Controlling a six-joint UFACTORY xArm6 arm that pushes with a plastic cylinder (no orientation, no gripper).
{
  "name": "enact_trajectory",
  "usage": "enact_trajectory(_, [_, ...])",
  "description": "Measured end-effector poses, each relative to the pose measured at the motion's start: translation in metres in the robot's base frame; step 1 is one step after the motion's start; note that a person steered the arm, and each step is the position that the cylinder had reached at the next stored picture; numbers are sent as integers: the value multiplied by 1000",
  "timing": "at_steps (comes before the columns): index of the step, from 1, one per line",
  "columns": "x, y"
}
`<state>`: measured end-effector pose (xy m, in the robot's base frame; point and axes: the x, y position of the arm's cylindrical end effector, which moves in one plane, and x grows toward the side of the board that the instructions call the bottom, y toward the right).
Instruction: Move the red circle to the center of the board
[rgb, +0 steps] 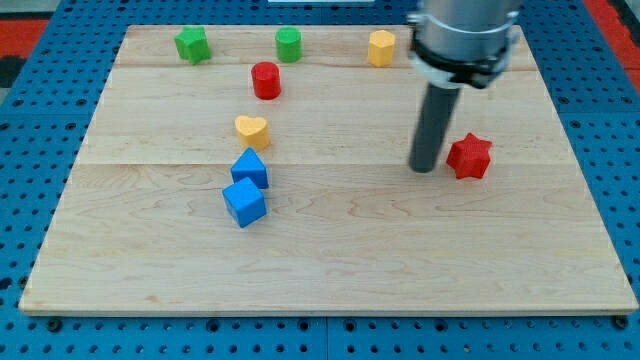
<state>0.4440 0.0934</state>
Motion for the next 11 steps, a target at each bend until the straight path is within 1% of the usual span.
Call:
enact_trajectory(1, [-73, -8])
enact_trajectory(2, [-131, -33])
enact_trajectory(3, [-169, -110])
enact_trajectory(5, [-165, -224])
enact_trajectory(6, [-141, -212])
enact_trajectory(7, [-124, -128])
enact_trajectory(8, [-104, -95])
enact_trajectory(9, [-85, -107])
enact_trajectory(10, [-70, -67])
enact_trajectory(11, [-62, -103])
